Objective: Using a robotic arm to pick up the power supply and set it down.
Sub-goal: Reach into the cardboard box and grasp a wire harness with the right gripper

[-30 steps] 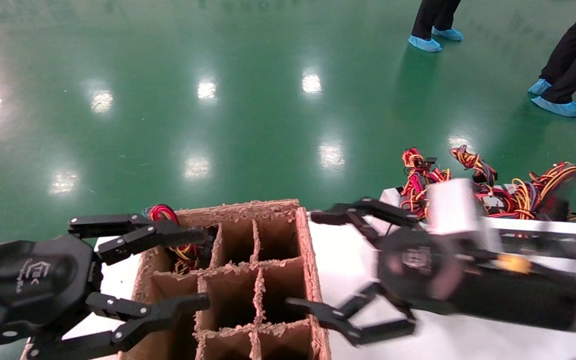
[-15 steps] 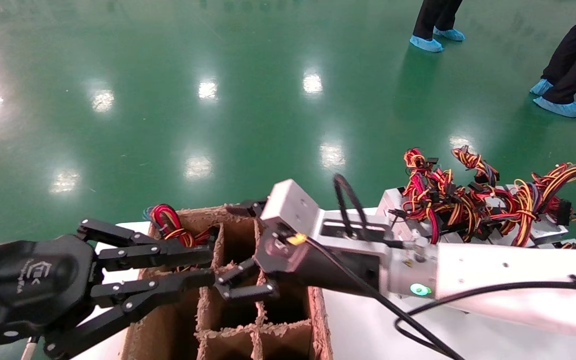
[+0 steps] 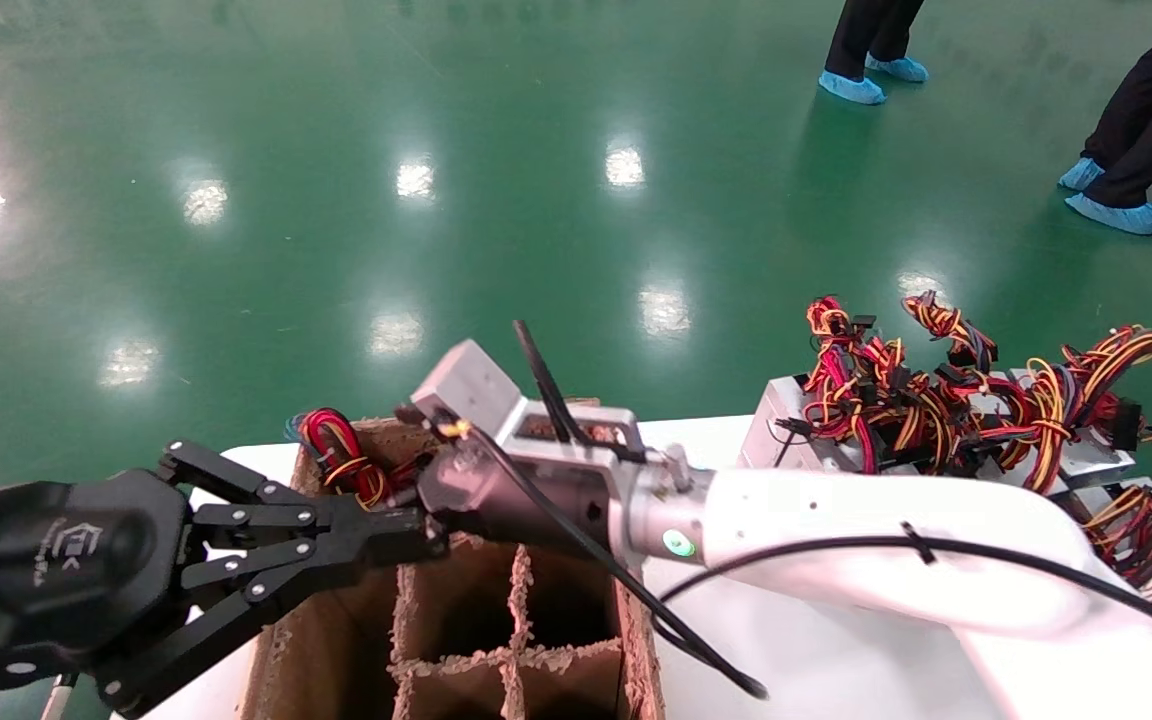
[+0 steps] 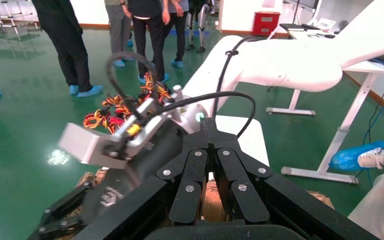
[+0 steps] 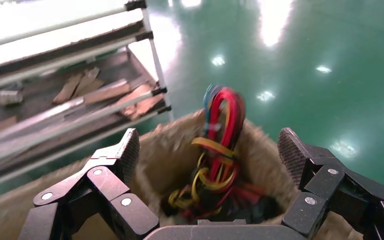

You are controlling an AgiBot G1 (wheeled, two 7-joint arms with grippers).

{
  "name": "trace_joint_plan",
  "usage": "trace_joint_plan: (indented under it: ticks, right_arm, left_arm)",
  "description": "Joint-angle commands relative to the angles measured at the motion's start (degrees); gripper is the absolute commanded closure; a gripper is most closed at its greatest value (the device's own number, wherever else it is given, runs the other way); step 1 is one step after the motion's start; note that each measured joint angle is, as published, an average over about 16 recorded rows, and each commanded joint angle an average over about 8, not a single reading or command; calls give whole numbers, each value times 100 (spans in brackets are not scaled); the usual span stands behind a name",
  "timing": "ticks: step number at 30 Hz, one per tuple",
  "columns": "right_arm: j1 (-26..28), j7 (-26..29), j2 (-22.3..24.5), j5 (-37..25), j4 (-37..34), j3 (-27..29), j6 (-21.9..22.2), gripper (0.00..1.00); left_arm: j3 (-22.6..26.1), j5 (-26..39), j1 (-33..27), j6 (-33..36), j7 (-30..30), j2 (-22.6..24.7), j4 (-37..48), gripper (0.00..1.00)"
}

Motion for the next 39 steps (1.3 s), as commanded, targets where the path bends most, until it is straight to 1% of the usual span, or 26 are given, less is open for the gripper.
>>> trace_joint_plan:
  ticks: [1, 8, 11, 12, 13, 15, 17, 19, 20, 21, 23, 39]
  right_arm:
    - [54, 106, -121, -77, -91, -38, 90, 0]
    - [169, 215, -381, -160, -289, -98, 218, 0]
    - [207, 199, -510, -199, -431, -145, 278, 5]
    - [219, 188, -553, -206, -484, -167, 300, 10]
    - [231, 176, -593, -208, -536, -192, 323, 17]
    - [254, 148, -659, -193, -631, -256, 374, 35]
    - [277, 120, -704, -150, -707, -340, 432, 58]
    - [301, 92, -728, -81, -764, -441, 497, 80]
    - [314, 79, -733, -41, -785, -493, 528, 88]
    - [328, 64, -736, 4, -804, -547, 561, 93]
    - [355, 35, -737, 96, -840, -650, 623, 100]
    - [574, -238, -748, 859, -1241, -1402, 1133, 100]
  left_arm:
    - [0, 0, 0, 0, 0, 0, 0, 100]
    - [0, 0, 0, 0, 0, 0, 0, 100]
    - [0, 0, 0, 0, 0, 0, 0, 100]
    - [0, 0, 0, 0, 0, 0, 0, 100]
    - [0, 0, 0, 0, 0, 0, 0, 100]
    - [0, 0, 0, 0, 0, 0, 0, 100]
    - [0, 0, 0, 0, 0, 0, 0, 100]
    - [0, 0, 0, 0, 0, 0, 0, 100]
    - [0, 0, 0, 0, 0, 0, 0, 100]
    - [0, 0, 0, 0, 0, 0, 0, 100]
    - [0, 0, 0, 0, 0, 0, 0, 100]
    - [0, 0, 0, 0, 0, 0, 0, 100]
